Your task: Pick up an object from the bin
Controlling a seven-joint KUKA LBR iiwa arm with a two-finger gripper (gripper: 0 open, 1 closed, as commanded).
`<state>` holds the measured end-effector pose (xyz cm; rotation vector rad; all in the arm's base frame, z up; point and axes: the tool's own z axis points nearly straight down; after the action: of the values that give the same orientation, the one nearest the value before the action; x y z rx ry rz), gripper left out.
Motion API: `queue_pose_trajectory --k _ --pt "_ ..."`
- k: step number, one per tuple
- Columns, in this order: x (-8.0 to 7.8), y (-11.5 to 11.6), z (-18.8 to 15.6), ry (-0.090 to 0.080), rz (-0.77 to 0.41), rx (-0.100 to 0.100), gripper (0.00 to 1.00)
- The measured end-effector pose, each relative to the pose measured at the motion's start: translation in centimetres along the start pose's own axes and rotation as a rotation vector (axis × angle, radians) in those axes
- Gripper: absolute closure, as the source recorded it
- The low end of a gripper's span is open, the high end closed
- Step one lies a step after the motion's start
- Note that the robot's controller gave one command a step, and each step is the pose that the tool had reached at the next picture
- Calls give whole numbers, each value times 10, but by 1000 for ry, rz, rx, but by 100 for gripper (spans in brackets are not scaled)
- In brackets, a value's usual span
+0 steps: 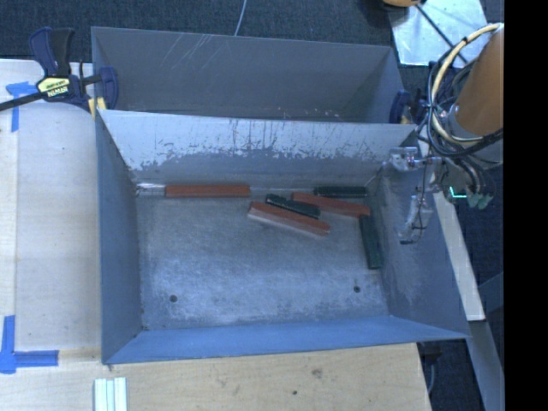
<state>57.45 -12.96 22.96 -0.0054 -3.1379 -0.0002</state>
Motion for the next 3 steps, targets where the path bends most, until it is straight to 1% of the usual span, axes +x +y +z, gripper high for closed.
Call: queue_pose_trajectory --k 1,2,3 --pt "-1 1 -4 -6 -3 1 0" --pt "-16 42 39 -12 -111 3 0" --pt "-29 24 114 -12 -387 4 0"
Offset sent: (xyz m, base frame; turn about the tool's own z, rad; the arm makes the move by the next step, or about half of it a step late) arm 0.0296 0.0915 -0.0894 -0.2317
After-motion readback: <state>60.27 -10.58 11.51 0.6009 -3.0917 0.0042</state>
